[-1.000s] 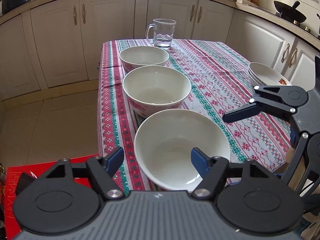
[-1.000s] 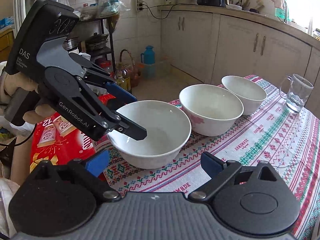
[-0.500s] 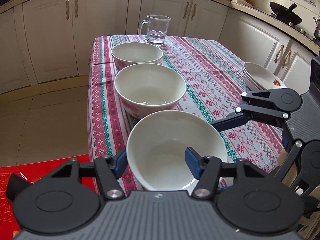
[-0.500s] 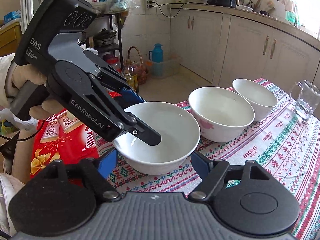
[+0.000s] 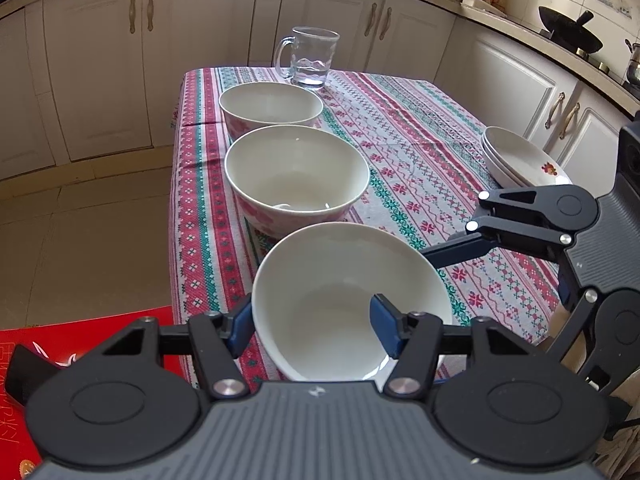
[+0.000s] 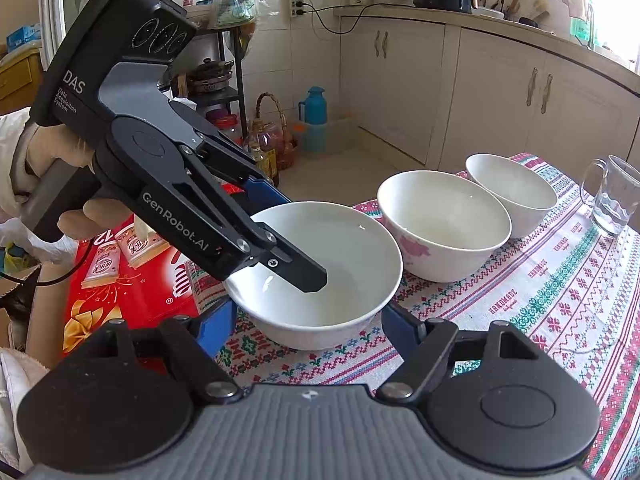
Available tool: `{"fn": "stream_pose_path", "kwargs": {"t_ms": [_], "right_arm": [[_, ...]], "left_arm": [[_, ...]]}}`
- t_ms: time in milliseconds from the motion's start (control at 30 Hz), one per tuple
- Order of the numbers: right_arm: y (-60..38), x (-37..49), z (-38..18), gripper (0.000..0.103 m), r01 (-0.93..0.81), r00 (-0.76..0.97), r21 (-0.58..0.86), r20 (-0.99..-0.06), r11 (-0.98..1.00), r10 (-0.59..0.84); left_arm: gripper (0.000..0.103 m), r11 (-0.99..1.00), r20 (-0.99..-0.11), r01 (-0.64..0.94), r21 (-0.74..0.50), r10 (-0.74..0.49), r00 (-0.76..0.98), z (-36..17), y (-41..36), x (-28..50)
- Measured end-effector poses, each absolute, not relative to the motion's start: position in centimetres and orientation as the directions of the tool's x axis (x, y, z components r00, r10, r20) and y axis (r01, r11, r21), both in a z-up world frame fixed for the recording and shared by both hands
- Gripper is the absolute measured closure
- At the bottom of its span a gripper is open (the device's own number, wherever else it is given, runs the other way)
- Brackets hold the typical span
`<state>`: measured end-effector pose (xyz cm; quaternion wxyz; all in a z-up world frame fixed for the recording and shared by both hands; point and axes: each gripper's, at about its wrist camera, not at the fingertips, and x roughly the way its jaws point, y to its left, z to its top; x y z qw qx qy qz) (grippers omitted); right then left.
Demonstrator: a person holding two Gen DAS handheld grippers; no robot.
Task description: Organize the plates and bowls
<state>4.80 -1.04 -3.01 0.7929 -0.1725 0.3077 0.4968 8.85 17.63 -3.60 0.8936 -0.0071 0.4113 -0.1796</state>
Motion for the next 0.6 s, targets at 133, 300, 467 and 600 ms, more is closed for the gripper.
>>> {"fn": "stream_pose_path", "kwargs": {"t_ms": [133,300,467,600], "right_arm": [[-1.4,4.6,-2.8,0.02,-0.893,0.317,0.036,-0.656,0.449,0.684],[-2.5,4.4,-2.3,0.02,-0.891,0.323,0.035,-0.652,0.454,0.686],[-4.3,4.1,-2.0,0.02,-0.88,0.341,0.037,-0.644,0.473,0.685],[-6.1,4.0,-1.9,0.02,-0.864,0.364,0.038,-0.641,0.502,0.675]], "left_arm": [[0.044,0.933,-0.732,0.322,-0.159,-0.331,0.596,-3.3,17.2,8.7],[0.044,0.927,-0.728,0.342,-0.151,-0.339,0.596,-2.7,16.1,8.4],[0.044,0.918,-0.727,0.369,-0.145,-0.351,0.59,-2.2,14.3,8.6],[0.044,0.905,-0.727,0.401,-0.138,-0.368,0.579,-2.1,12.3,9.2]]}}
